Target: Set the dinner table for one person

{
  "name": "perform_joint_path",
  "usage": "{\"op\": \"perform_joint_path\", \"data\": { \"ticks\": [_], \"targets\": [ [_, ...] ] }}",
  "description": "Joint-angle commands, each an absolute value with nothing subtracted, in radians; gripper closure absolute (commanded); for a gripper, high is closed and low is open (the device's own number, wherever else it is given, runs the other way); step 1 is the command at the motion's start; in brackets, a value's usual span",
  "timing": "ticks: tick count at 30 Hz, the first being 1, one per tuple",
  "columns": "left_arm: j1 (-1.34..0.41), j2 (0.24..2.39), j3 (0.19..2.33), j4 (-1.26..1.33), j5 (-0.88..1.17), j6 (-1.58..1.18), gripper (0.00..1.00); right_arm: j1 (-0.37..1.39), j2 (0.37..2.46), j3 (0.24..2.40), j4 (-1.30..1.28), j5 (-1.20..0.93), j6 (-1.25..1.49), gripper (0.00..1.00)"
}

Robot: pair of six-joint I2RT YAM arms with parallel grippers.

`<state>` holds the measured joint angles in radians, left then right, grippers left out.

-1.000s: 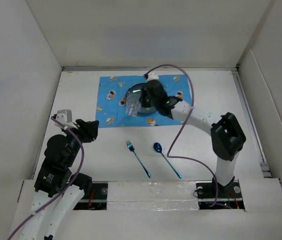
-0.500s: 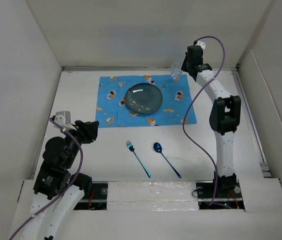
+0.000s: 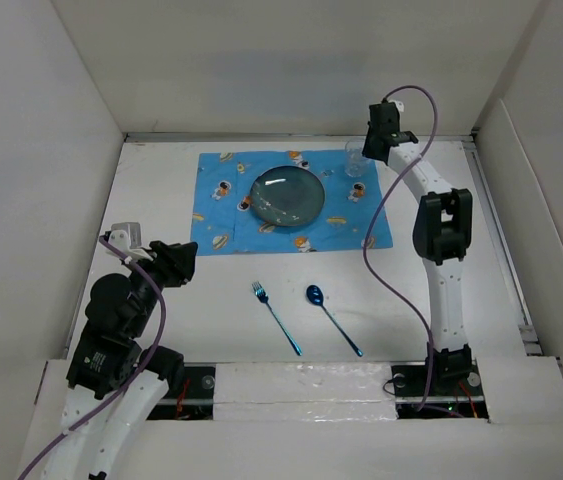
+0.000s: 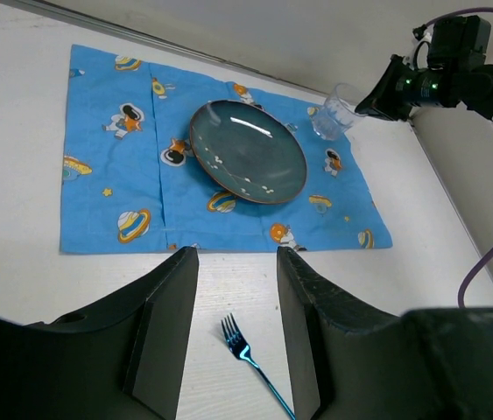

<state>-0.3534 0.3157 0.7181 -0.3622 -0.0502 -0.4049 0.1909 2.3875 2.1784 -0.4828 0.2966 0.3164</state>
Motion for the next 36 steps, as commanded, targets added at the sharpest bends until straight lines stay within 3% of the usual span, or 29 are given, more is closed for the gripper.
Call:
{"op": "perform_joint_path", "data": {
  "ticks": [1, 4, 5, 8, 9, 12, 16, 22, 23, 24, 25, 27, 28, 31, 32, 36],
  "targets": [
    [-0.359, 0.319, 0.718, -0.313, -0.043, -0.402, 0.62, 0.178, 2.381, 2.246, -0.449, 0.333, 0.302, 1.00],
    [-0.359, 0.321, 0.719, -0.314, -0.044, -0.400, 0.62, 0.178, 2.404, 2.270, -0.472, 0.340, 0.302, 1.00],
    [-0.359, 0.324, 0.718, -0.316, -0.043, -0.402, 0.62, 0.169, 2.413, 2.275, -0.476, 0.338, 0.301, 0.93],
    [-0.359, 0.319, 0.718, -0.313, -0.041, -0.400, 0.62, 0.169, 2.418, 2.273, -0.480, 0.330, 0.305, 0.87],
    [-0.359, 0.321, 0.718, -0.313, -0.043, -0.400, 0.62, 0.169, 2.415, 2.263, -0.468, 0.327, 0.305, 0.78],
    [-0.359, 0.324, 0.718, -0.313, -0.041, -0.400, 0.62, 0.160, 2.395, 2.240, -0.453, 0.324, 0.307, 0.65],
    [-0.359, 0.314, 0.719, -0.314, -0.044, -0.400, 0.62, 0.149, 2.335, 2.212, -0.446, 0.295, 0.314, 0.52],
    [-0.359, 0.311, 0.718, -0.311, -0.038, -0.400, 0.62, 0.138, 2.092, 2.079, -0.414, 0.267, 0.307, 0.45],
    [-0.359, 0.311, 0.716, -0.310, -0.031, -0.399, 0.62, 0.153, 2.038, 2.031, -0.373, 0.258, 0.305, 0.47],
    [-0.359, 0.308, 0.715, -0.308, -0.028, -0.397, 0.63, 0.179, 1.920, 1.908, -0.309, 0.214, 0.305, 0.73],
    [-0.359, 0.308, 0.715, -0.308, -0.028, -0.397, 0.63, 0.179, 1.855, 1.825, -0.308, 0.186, 0.305, 0.73],
    [-0.359, 0.313, 0.715, -0.311, -0.034, -0.400, 0.71, 0.248, 1.714, 1.636, -0.145, 0.120, 0.307, 1.00],
    [-0.359, 0.314, 0.713, -0.310, -0.032, -0.399, 0.78, 0.279, 1.584, 1.442, -0.090, 0.071, 0.310, 1.00],
    [-0.359, 0.314, 0.712, -0.305, -0.031, -0.397, 0.94, 0.443, 1.419, 1.168, 0.093, 0.043, 0.342, 1.00],
    [-0.359, 0.319, 0.712, -0.307, -0.029, -0.397, 0.95, 0.490, 1.329, 1.019, 0.133, 0.052, 0.368, 1.00],
    [-0.359, 0.327, 0.709, -0.302, -0.011, -0.397, 0.95, 0.774, 1.158, 0.773, 0.080, 0.139, 0.425, 1.00]
  ]
}}
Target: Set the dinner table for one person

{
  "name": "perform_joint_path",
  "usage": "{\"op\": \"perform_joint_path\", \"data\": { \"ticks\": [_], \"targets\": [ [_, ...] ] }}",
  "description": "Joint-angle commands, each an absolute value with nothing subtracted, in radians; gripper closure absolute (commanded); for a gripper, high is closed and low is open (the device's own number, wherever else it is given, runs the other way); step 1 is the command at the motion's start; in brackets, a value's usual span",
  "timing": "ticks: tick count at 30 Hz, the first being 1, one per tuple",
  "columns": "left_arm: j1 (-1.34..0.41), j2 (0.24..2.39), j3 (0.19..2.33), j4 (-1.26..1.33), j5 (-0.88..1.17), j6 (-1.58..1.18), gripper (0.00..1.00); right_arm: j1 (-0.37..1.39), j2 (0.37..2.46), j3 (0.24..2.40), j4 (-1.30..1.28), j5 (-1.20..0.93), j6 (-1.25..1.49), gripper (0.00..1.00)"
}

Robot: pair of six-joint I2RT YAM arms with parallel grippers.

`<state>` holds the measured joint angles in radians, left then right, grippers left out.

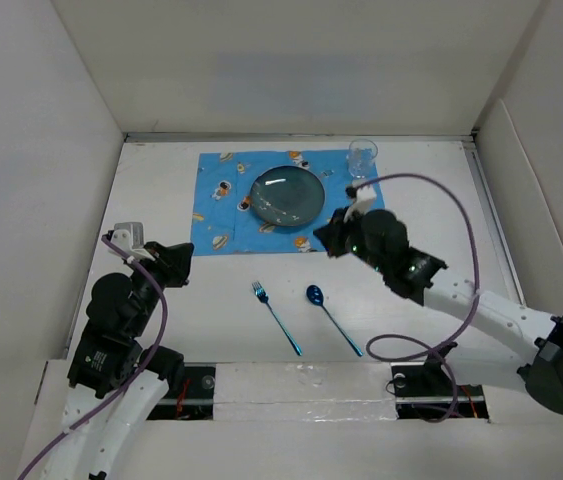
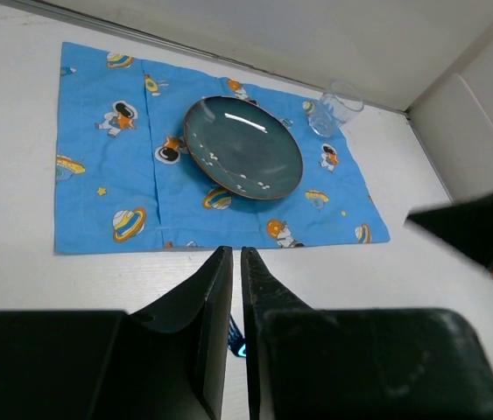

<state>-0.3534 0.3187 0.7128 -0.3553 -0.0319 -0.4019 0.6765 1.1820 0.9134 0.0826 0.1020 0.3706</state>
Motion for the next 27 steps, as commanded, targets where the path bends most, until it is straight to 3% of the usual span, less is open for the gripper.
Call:
{"op": "perform_joint_path", "data": {
  "ticks": [1, 4, 5, 6, 7, 9, 12, 16, 22, 26, 27],
  "targets": [
    [-0.359, 0.328, 0.710, -0.302, -0.011, -0.396, 0.93, 0.819, 1.126, 0.744, 0.048, 0.178, 0.434, 1.00],
    [-0.359, 0.331, 0.712, -0.305, -0.018, -0.399, 0.86, 0.986, 1.007, 0.640, -0.118, 0.285, 0.552, 1.00],
    [-0.359, 0.327, 0.712, -0.307, -0.018, -0.400, 0.85, 1.017, 0.984, 0.618, -0.197, 0.304, 0.633, 0.95],
    [-0.359, 0.318, 0.712, -0.305, -0.020, -0.400, 0.84, 1.040, 0.954, 0.588, -0.239, 0.314, 0.675, 0.76],
    [-0.359, 0.308, 0.712, -0.307, -0.026, -0.402, 0.83, 1.072, 0.947, 0.578, -0.273, 0.295, 0.704, 0.68],
    [-0.359, 0.311, 0.715, -0.313, -0.032, -0.402, 0.81, 1.112, 0.953, 0.578, -0.406, 0.302, 0.806, 0.55],
    [-0.359, 0.314, 0.713, -0.307, -0.025, -0.400, 0.80, 1.189, 1.014, 0.607, -0.552, 0.354, 0.897, 0.45],
    [-0.359, 0.327, 0.713, -0.307, -0.023, -0.399, 0.79, 1.198, 1.234, 0.681, -0.581, 0.399, 0.852, 0.44],
    [-0.359, 0.324, 0.713, -0.311, -0.031, -0.402, 0.78, 1.209, 1.390, 0.753, -0.571, 0.465, 0.821, 0.46],
    [-0.359, 0.319, 0.715, -0.307, -0.029, -0.397, 0.78, 1.178, 1.460, 0.753, -0.502, 0.428, 0.778, 0.52],
    [-0.359, 0.324, 0.715, -0.310, -0.029, -0.397, 0.78, 1.178, 1.482, 0.747, -0.488, 0.423, 0.772, 0.62]
  ]
}}
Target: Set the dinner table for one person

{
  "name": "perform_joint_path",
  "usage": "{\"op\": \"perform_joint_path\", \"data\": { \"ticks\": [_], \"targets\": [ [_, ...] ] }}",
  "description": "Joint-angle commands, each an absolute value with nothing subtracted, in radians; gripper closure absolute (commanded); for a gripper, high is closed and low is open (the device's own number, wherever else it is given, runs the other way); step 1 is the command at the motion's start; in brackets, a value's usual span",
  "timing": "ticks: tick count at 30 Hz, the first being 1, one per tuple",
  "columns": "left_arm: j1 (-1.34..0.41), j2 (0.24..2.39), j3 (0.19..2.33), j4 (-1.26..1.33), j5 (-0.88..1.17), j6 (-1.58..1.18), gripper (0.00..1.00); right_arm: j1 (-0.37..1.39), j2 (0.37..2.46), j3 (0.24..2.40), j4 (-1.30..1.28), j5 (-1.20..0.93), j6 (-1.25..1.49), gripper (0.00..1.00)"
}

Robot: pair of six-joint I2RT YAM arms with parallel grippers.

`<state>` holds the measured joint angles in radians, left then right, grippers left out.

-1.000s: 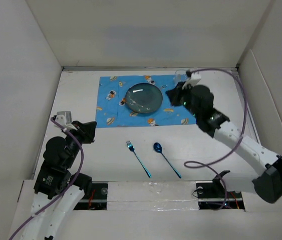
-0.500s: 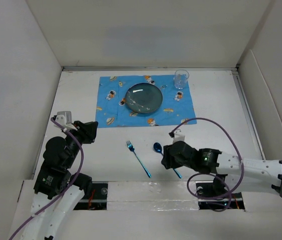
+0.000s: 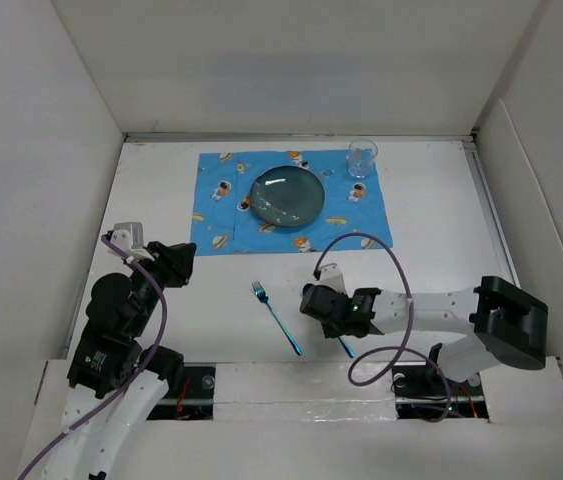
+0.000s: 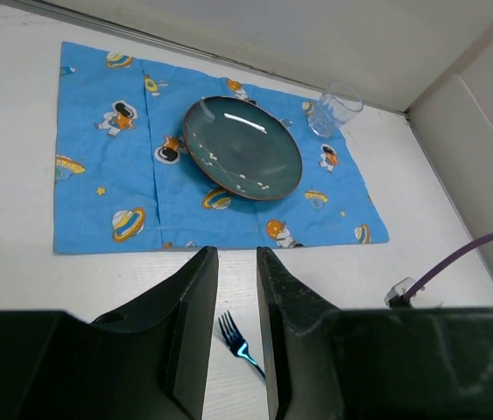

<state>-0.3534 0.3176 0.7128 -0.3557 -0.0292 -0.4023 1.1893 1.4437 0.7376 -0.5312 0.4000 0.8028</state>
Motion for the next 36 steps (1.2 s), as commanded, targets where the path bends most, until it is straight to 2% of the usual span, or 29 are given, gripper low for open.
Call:
{"op": "perform_joint_path", "data": {
  "ticks": [1, 4, 9, 12, 14, 18, 22, 27, 31, 36],
  "targets": [
    [-0.359, 0.327, 0.715, -0.310, -0.029, -0.399, 0.78, 1.167, 1.492, 0.741, -0.462, 0.410, 0.759, 0.72],
    [-0.359, 0.318, 0.715, -0.310, -0.031, -0.399, 0.77, 1.158, 1.520, 0.741, -0.463, 0.399, 0.765, 1.00],
    [-0.359, 0.319, 0.715, -0.311, -0.032, -0.400, 0.77, 1.183, 1.407, 0.764, -0.535, 0.416, 0.798, 1.00],
    [-0.359, 0.330, 0.715, -0.311, -0.034, -0.399, 0.77, 1.143, 1.280, 0.834, -0.603, 0.506, 0.778, 1.00],
    [-0.359, 0.328, 0.715, -0.311, -0.032, -0.400, 0.77, 1.080, 1.202, 0.857, -0.542, 0.520, 0.692, 1.00],
    [-0.359, 0.327, 0.713, -0.310, -0.034, -0.400, 0.77, 0.802, 1.195, 0.883, -0.375, 0.482, 0.517, 1.00],
    [-0.359, 0.318, 0.712, -0.305, -0.025, -0.399, 0.76, 0.630, 1.346, 1.000, -0.244, 0.367, 0.378, 1.00],
    [-0.359, 0.311, 0.712, -0.308, -0.028, -0.400, 0.76, 0.511, 1.612, 1.187, -0.180, 0.282, 0.339, 1.00],
    [-0.359, 0.316, 0.712, -0.310, -0.029, -0.402, 0.76, 0.447, 1.860, 1.418, -0.233, 0.256, 0.295, 1.00],
    [-0.359, 0.314, 0.712, -0.311, -0.037, -0.402, 0.76, 0.371, 2.033, 1.583, -0.295, 0.196, 0.273, 1.00]
  ]
}}
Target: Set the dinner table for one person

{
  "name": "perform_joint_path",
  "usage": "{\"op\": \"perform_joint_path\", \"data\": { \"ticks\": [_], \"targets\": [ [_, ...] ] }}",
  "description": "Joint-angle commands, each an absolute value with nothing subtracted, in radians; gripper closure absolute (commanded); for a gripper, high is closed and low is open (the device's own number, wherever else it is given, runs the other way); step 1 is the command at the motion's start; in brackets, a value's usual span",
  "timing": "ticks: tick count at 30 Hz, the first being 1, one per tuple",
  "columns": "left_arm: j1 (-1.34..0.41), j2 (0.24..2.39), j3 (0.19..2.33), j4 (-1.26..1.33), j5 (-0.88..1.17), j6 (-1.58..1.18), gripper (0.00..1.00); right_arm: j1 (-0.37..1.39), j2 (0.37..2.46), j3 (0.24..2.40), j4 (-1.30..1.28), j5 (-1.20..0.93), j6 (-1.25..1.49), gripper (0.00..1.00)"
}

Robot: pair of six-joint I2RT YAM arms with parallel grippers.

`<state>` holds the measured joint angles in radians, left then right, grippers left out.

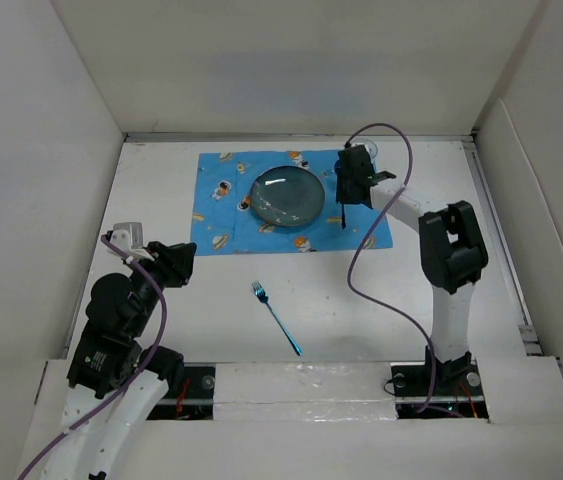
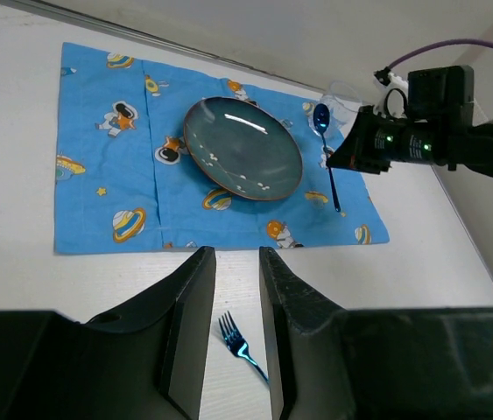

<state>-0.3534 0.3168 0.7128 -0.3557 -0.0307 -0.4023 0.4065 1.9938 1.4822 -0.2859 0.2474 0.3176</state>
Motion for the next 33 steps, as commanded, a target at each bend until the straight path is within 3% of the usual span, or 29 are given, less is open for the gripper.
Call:
{"op": "perform_joint_path", "data": {
  "ticks": [1, 11, 13, 16, 20, 25, 26, 29, 31, 33],
  "targets": [
    [-0.359, 0.314, 0.712, -0.310, -0.032, -0.402, 0.76, 0.371, 2.051, 1.600, -0.310, 0.190, 0.270, 1.00],
    [-0.359, 0.322, 0.715, -0.313, -0.038, -0.400, 0.76, 0.351, 2.155, 1.626, -0.312, 0.169, 0.298, 0.99],
    [-0.359, 0.322, 0.713, -0.311, -0.038, -0.400, 0.76, 0.351, 2.160, 1.621, -0.302, 0.169, 0.299, 0.93],
    [-0.359, 0.325, 0.715, -0.311, -0.041, -0.400, 0.76, 0.351, 2.140, 1.611, -0.310, 0.175, 0.296, 0.73],
    [-0.359, 0.327, 0.715, -0.310, -0.037, -0.399, 0.76, 0.351, 2.070, 1.588, -0.316, 0.183, 0.291, 0.60],
    [-0.359, 0.336, 0.713, -0.308, -0.034, -0.399, 0.76, 0.382, 1.875, 1.482, -0.284, 0.164, 0.270, 0.57],
    [-0.359, 0.334, 0.715, -0.310, -0.034, -0.400, 0.76, 0.399, 1.794, 1.410, -0.269, 0.172, 0.265, 0.72],
    [-0.359, 0.342, 0.713, -0.308, -0.035, -0.399, 0.76, 0.497, 1.650, 1.249, -0.152, 0.141, 0.256, 1.00],
    [-0.359, 0.342, 0.712, -0.307, -0.026, -0.397, 0.92, 0.614, 1.536, 1.073, -0.028, 0.077, 0.258, 1.00],
    [-0.359, 0.350, 0.713, -0.302, -0.021, -0.393, 1.00, 0.717, 1.485, 0.929, 0.068, 0.101, 0.278, 1.00]
  ]
}}
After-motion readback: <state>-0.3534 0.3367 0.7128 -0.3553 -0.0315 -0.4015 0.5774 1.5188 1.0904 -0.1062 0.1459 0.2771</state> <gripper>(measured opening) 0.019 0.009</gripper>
